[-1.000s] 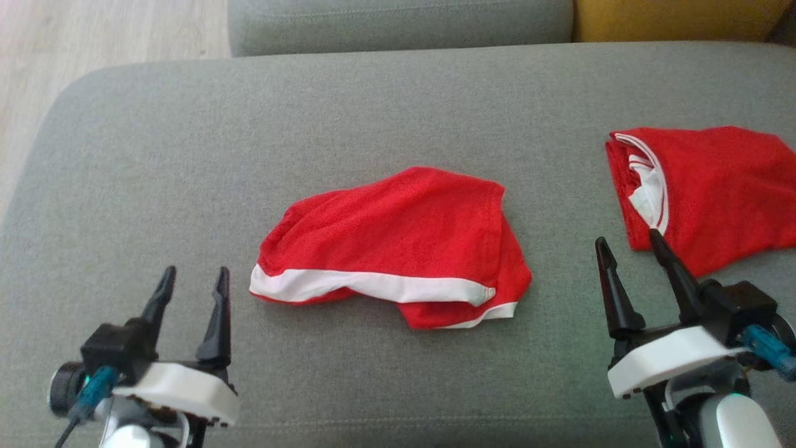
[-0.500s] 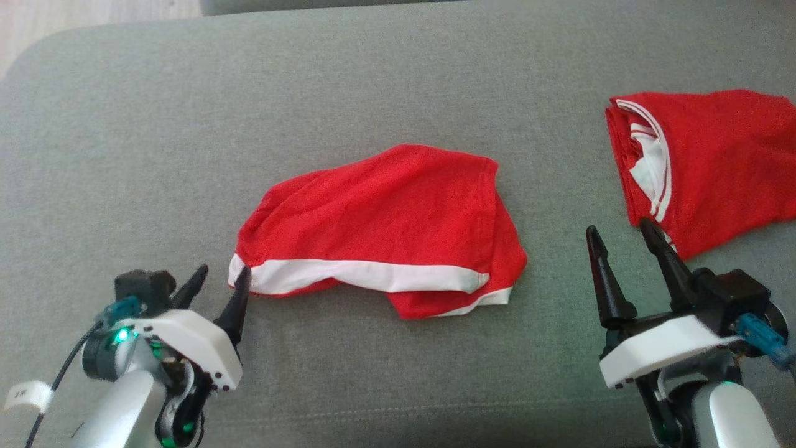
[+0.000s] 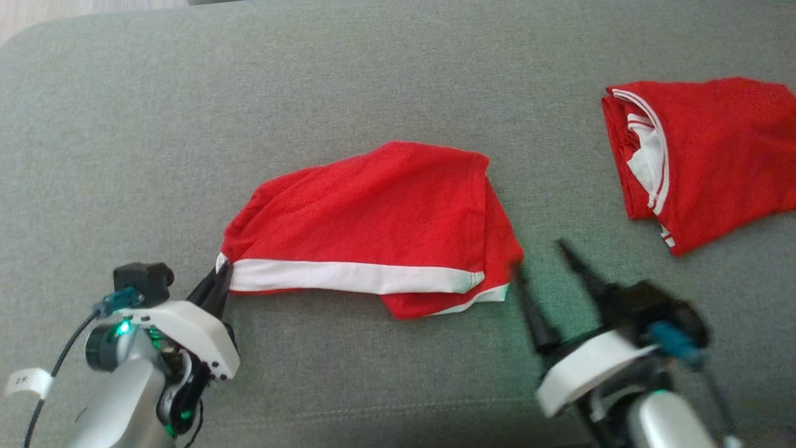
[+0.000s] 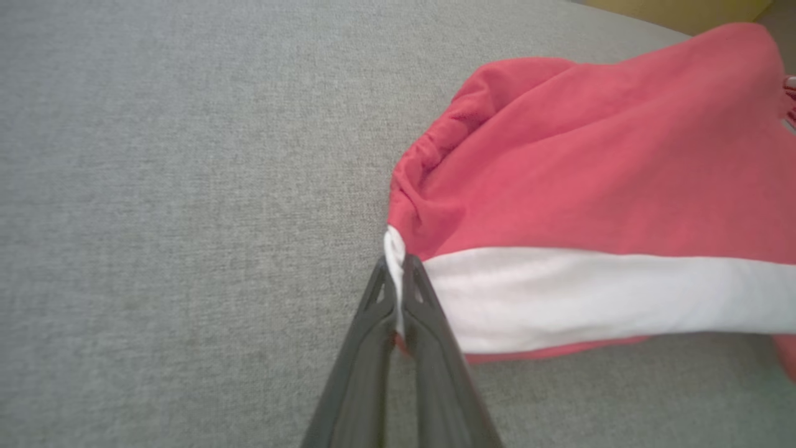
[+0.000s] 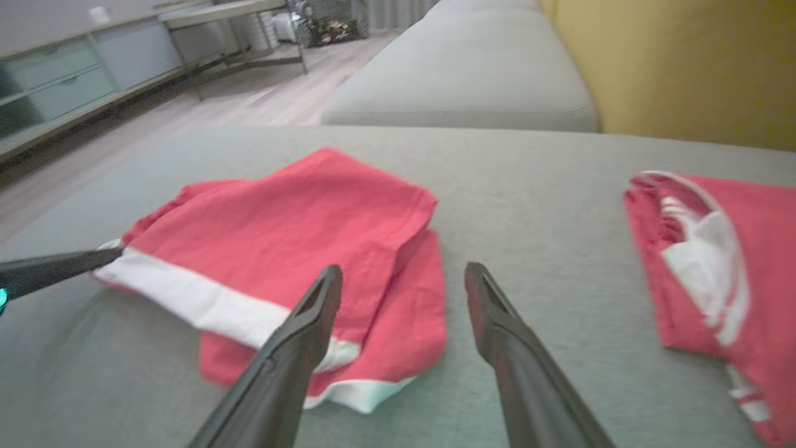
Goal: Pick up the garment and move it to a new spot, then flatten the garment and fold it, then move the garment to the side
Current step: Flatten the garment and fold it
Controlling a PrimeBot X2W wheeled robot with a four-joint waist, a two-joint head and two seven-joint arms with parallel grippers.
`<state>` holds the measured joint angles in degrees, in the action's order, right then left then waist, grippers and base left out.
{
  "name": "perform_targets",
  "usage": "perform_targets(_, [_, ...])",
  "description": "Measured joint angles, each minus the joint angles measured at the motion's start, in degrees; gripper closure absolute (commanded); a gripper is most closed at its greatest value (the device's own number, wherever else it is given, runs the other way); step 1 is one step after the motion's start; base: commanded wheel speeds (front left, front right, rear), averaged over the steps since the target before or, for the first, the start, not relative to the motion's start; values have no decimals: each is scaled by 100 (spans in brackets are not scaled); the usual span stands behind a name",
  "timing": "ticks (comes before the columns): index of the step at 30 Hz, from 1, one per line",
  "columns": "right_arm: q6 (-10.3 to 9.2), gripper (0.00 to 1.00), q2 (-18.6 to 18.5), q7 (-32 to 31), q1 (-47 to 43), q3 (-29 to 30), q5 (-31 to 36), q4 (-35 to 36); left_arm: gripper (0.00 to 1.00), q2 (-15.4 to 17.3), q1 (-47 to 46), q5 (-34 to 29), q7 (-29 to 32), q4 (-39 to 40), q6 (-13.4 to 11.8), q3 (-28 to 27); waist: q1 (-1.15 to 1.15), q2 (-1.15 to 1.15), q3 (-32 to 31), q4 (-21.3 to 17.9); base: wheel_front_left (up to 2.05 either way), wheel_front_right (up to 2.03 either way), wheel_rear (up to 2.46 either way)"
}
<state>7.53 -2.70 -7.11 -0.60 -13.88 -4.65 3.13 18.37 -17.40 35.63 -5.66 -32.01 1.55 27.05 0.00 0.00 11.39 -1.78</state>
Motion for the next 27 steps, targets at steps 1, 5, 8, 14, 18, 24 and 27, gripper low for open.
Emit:
perform_targets(1, [0,0,0,0,0,0,0,0,100,0,0,0,0,0,0,0,0,0,0,0,0,0,0])
perform_targets(5, [0,0,-19,-108,0,-672,22,-263,100,-54,-83,-1,-58,-52,3,20,0,0,13,73,0,0,0])
perform_targets(8, [0,0,-85,-145,49,-931,45,-536,100,-100,-162,-1,-100,-90,4,51,0,0,43,131,0,0,0])
perform_targets(14, [0,0,-147,-86,555,-1048,325,-1148,100,-186,-315,-1,-154,-159,56,107,0,0,124,261,0,0,0])
perform_targets(18, [0,0,-142,35,749,-939,528,-1558,100,-221,-376,-1,-203,-202,100,154,0,0,177,329,0,0,0])
perform_targets(24, [0,100,-122,292,862,-693,521,-1933,100,-270,-430,-1,-360,-266,105,162,0,0,211,376,0,0,0])
perform_targets(27, [0,100,-104,415,915,-610,495,-1993,100,-276,-432,-1,-452,-268,105,162,0,0,210,375,0,0,0])
